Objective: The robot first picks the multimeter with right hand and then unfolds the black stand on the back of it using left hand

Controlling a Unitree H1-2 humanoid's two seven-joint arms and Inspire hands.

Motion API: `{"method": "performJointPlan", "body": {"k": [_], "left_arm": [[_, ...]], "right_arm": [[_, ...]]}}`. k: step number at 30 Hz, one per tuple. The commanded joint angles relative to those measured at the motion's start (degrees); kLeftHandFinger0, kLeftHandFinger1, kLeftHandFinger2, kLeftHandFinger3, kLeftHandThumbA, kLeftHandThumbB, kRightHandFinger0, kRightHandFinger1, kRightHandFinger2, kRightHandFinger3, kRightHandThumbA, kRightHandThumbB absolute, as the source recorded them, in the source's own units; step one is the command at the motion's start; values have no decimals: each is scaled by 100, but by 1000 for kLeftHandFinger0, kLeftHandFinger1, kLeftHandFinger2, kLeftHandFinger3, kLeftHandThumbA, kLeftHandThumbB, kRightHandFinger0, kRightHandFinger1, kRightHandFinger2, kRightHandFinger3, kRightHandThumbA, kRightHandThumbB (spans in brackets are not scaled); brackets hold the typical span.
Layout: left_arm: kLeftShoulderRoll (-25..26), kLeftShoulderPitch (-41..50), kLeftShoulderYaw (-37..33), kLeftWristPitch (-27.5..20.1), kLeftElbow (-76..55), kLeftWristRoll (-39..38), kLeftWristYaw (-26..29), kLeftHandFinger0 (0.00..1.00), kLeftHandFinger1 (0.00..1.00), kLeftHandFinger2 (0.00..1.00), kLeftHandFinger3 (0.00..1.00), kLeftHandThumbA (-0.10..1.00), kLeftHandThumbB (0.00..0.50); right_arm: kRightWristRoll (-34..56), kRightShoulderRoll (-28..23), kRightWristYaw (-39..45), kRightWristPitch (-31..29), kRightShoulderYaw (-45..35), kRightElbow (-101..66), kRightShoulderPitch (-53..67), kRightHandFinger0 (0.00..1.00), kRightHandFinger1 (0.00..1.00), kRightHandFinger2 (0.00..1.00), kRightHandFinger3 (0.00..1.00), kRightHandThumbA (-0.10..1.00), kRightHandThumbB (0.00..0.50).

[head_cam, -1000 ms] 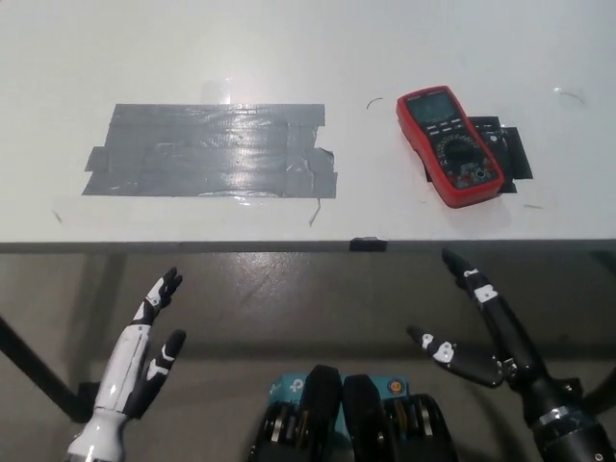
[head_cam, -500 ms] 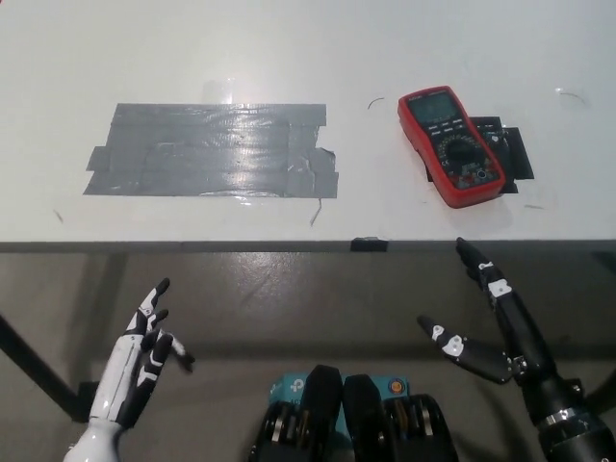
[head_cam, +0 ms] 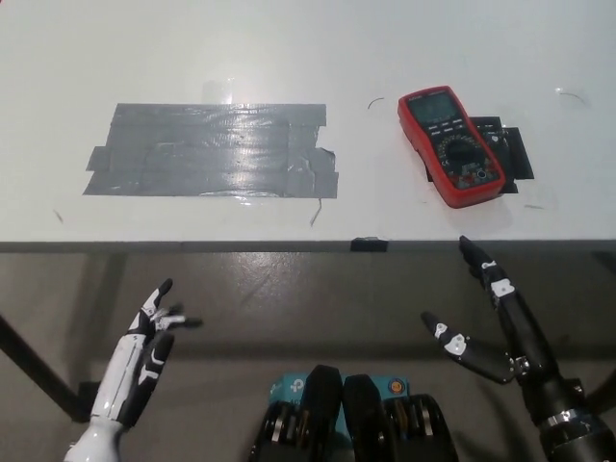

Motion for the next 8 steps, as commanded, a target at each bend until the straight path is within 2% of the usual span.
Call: {"method": "performJointPlan", "body": {"k": [1,8], "left_arm": [[124,-131,-13,222,-289,-4,-228,1000,1000,1000,1000,1000,241],[129,-162,7,272,-289,24,-272,1000,1000,1000,1000,1000,232]], "right_arm": [[-103,41,-2,-273,-44,-107,-115,1000,1000,1000,1000,700,336],[-96,56,15,-227,-56,-130,-131,1000,1000,1000,1000,682,335]]}}
